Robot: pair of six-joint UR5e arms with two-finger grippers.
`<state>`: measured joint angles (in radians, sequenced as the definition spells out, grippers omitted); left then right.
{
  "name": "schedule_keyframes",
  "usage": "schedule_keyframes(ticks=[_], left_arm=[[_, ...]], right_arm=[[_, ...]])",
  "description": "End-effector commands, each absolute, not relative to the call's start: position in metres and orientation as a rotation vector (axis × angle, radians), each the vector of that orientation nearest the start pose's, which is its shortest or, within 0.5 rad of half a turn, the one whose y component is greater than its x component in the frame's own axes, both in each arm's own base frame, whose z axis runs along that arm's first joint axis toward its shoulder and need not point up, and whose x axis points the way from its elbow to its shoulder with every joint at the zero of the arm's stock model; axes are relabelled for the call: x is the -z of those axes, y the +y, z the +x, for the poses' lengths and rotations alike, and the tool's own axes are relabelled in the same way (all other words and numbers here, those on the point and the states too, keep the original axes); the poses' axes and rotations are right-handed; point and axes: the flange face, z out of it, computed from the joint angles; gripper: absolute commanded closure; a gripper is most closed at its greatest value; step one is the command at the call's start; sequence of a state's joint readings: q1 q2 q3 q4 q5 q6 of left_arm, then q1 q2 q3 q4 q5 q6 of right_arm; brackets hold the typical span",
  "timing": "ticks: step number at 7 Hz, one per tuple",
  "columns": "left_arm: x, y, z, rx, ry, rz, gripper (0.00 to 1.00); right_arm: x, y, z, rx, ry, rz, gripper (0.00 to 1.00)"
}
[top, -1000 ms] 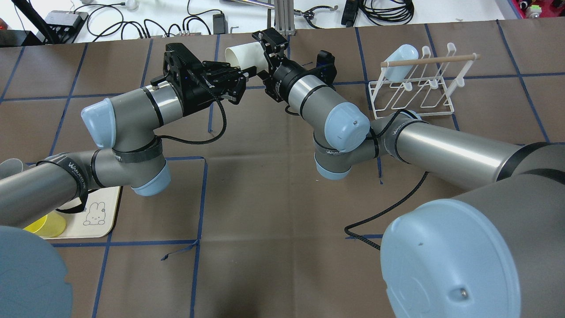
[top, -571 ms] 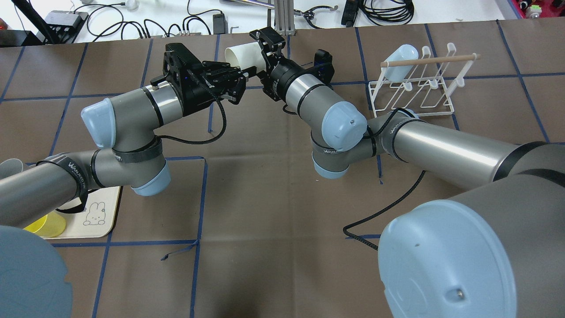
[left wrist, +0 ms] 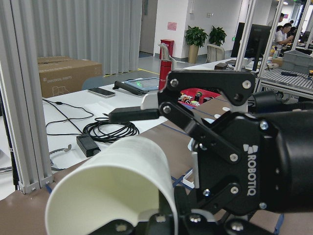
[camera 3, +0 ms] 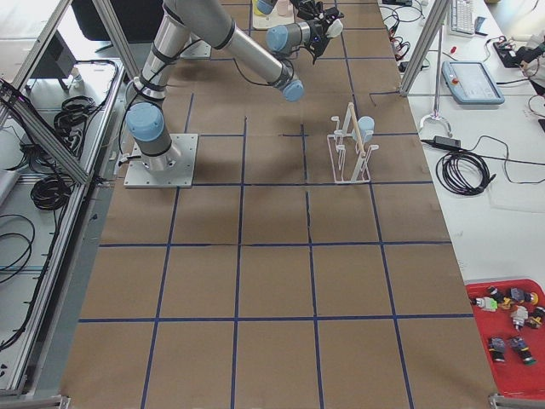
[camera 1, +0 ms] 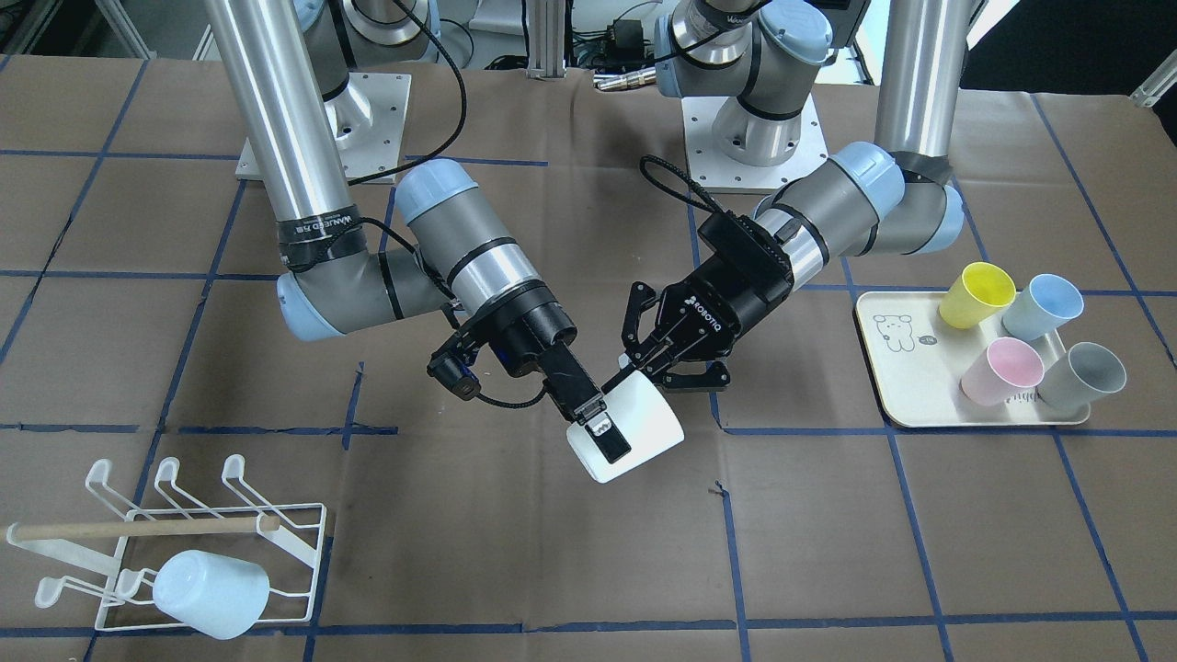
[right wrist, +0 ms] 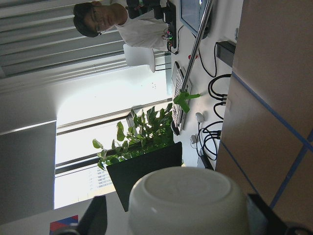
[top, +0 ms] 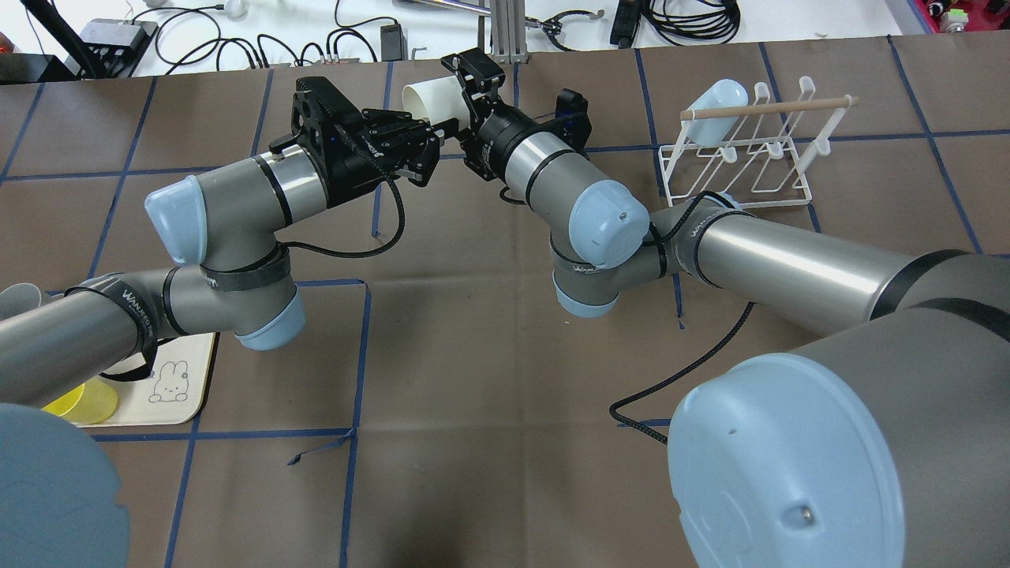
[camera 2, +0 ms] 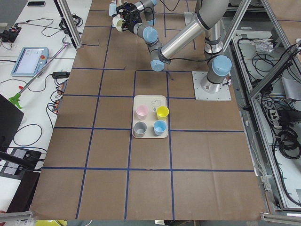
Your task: Transfer IKEA cup to right arm and place on rack
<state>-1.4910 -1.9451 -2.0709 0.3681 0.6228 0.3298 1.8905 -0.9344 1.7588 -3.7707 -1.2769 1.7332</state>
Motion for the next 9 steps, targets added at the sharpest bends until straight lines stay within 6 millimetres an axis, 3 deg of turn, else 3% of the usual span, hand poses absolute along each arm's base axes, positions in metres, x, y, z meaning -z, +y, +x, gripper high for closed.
schedule_keyframes(ticks=[1, 3, 6, 7, 8, 9], left_arm=[[-0.3162, -0.5216, -0.1732, -1.391, -1.949, -0.867, 0.99], [-0.3162, -0.5218, -0.1724, -1.391, -1.95, -0.865, 0.99], [-0.3162, -0.5217, -0.1731, -1.391, -1.951, -0.866, 0.98], [-0.3175, -0.5218, -0.1731, -1.394, -1.949, -0.868, 0.93], [-0.3192, -0.5225, -0.1728, -1.401, -1.95, -0.871, 0.83], [-0.3236, -0.5262, -0.1688, -1.432, -1.981, -0.862, 0.61]], right_arm=[[-0.2937, -0.5482, 0.3569, 0.526, 1.493, 0.984, 0.02], [-0.2917, -0.5459, 0.3595, 0.508, 1.5, 0.977, 0.1], [-0.2923, -0.5452, 0.3594, 0.501, 1.502, 0.969, 0.4], [-0.2924, -0.5448, 0.3597, 0.489, 1.505, 0.96, 0.47], [-0.2925, -0.5476, 0.3553, 0.481, 1.504, 0.957, 0.52], [-0.295, -0.549, 0.3529, 0.484, 1.5, 0.955, 0.53]])
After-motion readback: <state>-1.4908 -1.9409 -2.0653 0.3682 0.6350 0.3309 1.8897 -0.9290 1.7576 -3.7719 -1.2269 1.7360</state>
